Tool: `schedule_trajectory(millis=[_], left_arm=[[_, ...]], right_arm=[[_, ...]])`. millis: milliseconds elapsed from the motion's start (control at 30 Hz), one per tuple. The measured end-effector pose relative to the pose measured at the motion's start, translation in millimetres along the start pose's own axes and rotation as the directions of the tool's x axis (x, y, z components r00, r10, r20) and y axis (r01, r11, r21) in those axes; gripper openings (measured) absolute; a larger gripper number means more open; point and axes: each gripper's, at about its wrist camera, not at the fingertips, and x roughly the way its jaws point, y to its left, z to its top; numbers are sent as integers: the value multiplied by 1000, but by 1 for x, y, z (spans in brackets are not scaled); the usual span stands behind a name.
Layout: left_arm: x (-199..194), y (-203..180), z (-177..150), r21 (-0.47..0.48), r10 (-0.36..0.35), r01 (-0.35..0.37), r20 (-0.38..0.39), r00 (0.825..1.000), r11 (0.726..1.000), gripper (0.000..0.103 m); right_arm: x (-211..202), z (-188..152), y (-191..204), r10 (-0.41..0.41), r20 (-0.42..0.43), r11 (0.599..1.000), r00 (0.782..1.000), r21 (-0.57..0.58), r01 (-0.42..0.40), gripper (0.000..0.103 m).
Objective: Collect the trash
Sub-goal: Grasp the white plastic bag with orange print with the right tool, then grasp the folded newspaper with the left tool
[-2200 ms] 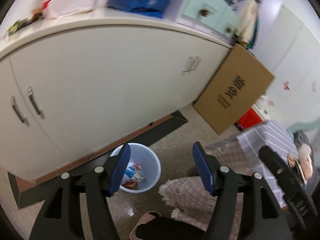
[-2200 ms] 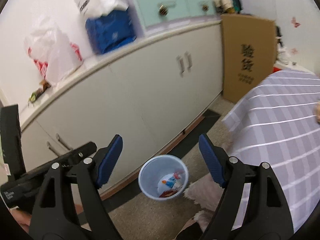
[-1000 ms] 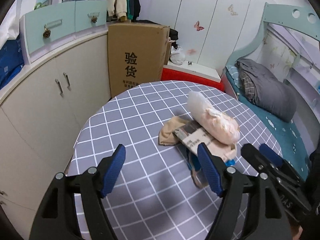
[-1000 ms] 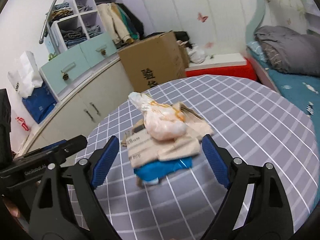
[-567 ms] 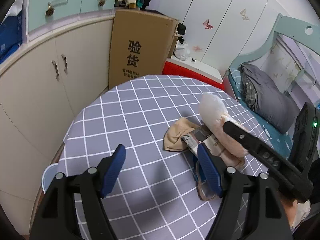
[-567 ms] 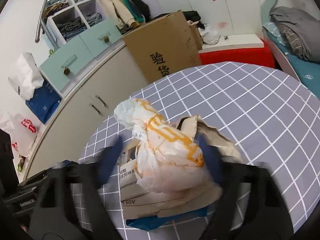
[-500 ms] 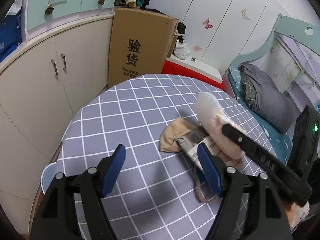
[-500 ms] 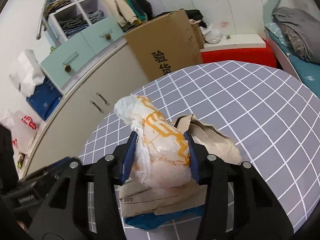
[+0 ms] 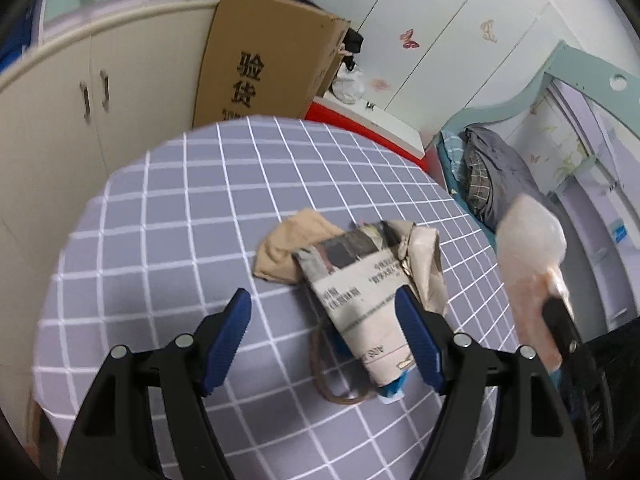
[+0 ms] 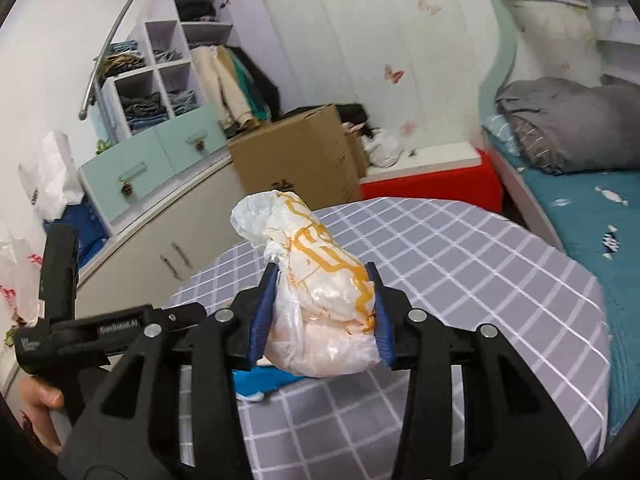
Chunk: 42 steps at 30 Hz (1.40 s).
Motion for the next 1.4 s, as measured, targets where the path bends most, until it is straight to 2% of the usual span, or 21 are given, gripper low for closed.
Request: schedule_trajectory(millis=[167,267,333,400,467,500,667,700,733,867,1067,1267,1300,1333,1400], left_arm=[[14,0,-4,-18,24,-24,-16,1000,1000,73],[21,4,-2,-57,-14,13,-27,1000,998,73],[29,4,-3,-59,2,-4,-38,999,998,72],[34,5,-6,-71,-13,9,-49,999,997,72],[37,6,-7,-93,-45,41,-41,998,995,68],[37,5,-7,-95,-54,51,-37,998,994,62],[44,1,-4,-90,-69,64,-54,996,994,50],[42,2,-4,-100,-82,77,-45,996,992,43],[41,2,-3,-105,-96,91,-37,995,990,41],[40,-5,-1,-67,-92,89,-35,995,994,38],[44,-5,1,-109,-160,154,-50,986,982,37],[49,-6,0,-137,-173,164,-56,983,977,38],[51,-8,0,-130,-170,161,-65,983,978,36],[50,-9,0,-121,-149,142,-52,987,982,25],[46,-12,0,-105,-136,134,-12,991,985,17]], right_arm=[[5,-11,-11,7,-39,1000,999,29,-6,43],[13,-18,-11,-5,-79,1000,997,11,6,44],[21,-21,-9,-12,-110,1000,994,1,12,44],[28,-23,-7,-29,-134,999,990,-18,27,44],[34,-25,-6,-33,-161,999,986,-24,30,44],[36,-25,-5,-31,-170,999,985,-22,28,44],[44,-27,1,-40,-207,998,978,-57,29,45],[45,-28,2,-40,-213,998,976,-61,28,45],[46,-28,2,-43,-220,998,975,-64,30,45],[49,-30,-2,-40,-239,998,970,-57,27,45],[53,-32,-1,-41,-262,997,964,-66,25,45],[56,-32,-2,-35,-280,998,959,-64,18,44],[56,-32,-2,-36,-280,998,959,-65,18,44],[56,-32,-2,-34,-280,998,959,-64,17,44],[56,-32,-2,-29,-280,998,959,-62,12,44]])
